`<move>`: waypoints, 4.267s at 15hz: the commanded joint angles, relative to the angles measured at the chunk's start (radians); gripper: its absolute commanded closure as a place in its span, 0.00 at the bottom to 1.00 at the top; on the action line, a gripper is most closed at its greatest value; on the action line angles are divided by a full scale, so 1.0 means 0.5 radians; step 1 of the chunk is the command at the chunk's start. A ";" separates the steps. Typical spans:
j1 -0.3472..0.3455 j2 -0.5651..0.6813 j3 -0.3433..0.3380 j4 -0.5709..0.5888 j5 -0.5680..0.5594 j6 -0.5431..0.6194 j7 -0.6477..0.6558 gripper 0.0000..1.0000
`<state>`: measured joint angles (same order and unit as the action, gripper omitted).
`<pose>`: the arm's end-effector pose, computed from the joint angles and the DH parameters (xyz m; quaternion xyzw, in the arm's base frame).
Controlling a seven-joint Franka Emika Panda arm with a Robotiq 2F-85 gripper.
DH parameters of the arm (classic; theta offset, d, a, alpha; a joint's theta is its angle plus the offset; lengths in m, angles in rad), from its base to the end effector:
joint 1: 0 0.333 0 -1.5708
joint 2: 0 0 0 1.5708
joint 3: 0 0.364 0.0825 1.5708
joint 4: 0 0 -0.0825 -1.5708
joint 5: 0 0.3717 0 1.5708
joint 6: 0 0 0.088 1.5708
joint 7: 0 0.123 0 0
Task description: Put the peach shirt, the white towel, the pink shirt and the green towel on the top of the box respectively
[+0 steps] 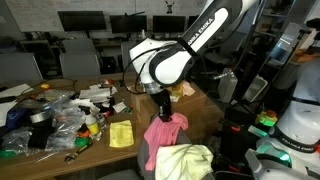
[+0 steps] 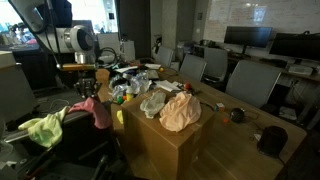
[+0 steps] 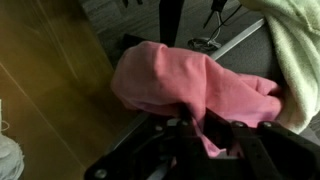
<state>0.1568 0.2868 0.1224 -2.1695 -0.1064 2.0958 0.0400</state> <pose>0.5024 0.1364 0.2782 0.9720 0.1521 -0.1715 0.0510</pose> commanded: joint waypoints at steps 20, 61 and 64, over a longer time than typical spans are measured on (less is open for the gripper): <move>-0.317 -0.341 -0.280 0.574 0.185 -0.171 0.197 0.96; -0.557 -0.503 -0.428 0.040 0.057 -0.427 -0.514 0.00; -0.476 -0.700 -0.358 -0.244 -0.061 -0.408 -0.615 0.00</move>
<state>-0.1134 0.0790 -0.0791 -2.1212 -0.0801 1.8463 -0.2076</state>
